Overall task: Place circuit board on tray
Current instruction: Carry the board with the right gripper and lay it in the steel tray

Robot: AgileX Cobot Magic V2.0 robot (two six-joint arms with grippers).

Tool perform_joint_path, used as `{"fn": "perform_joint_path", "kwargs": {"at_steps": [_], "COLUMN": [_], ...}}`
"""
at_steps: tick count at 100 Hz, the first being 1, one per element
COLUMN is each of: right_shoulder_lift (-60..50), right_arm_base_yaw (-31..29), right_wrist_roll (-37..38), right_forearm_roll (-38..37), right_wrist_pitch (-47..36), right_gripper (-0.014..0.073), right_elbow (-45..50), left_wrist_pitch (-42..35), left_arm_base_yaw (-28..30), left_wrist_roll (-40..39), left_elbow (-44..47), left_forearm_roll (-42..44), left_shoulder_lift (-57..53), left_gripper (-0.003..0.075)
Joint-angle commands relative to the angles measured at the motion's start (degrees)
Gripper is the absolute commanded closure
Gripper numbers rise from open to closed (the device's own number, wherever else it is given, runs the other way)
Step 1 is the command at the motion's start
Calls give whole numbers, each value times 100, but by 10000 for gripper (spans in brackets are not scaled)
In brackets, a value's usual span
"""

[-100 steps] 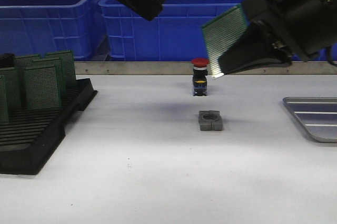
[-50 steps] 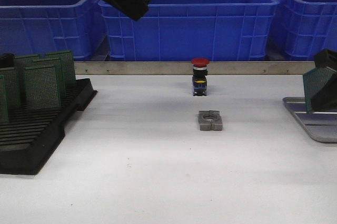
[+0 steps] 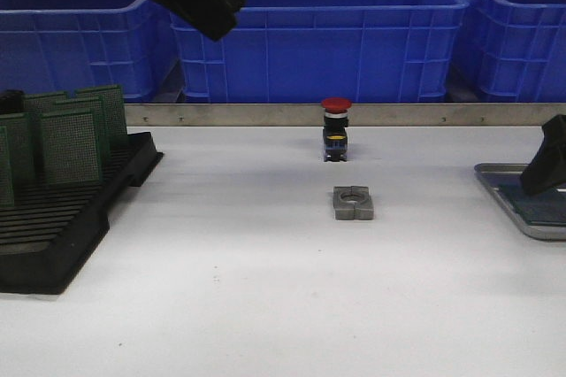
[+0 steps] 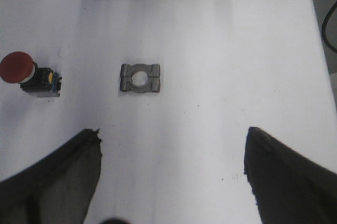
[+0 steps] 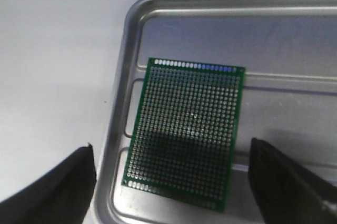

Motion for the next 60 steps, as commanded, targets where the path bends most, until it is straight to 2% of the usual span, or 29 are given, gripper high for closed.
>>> {"fn": "perform_joint_path", "kwargs": {"at_steps": [1,33,60], "right_shoulder_lift": [-237,-237,-237], "right_arm_base_yaw": [-42,-42,-42], "right_wrist_roll": [-69,-69,-69], "right_forearm_roll": [-31,-31,-31], "right_wrist_pitch": [72,196,236], "right_gripper": [-11,-4,-4], "right_elbow": [-148,-148,-148], "left_wrist_pitch": [143,-181,-381], "left_arm_base_yaw": [72,845,1299], "left_wrist_roll": [-67,-67,-67], "left_elbow": [-238,-249,-249], "left_forearm_roll": [53,1465,1762], "left_shoulder_lift": [-297,-156,291], "left_gripper": [192,195,195]}}
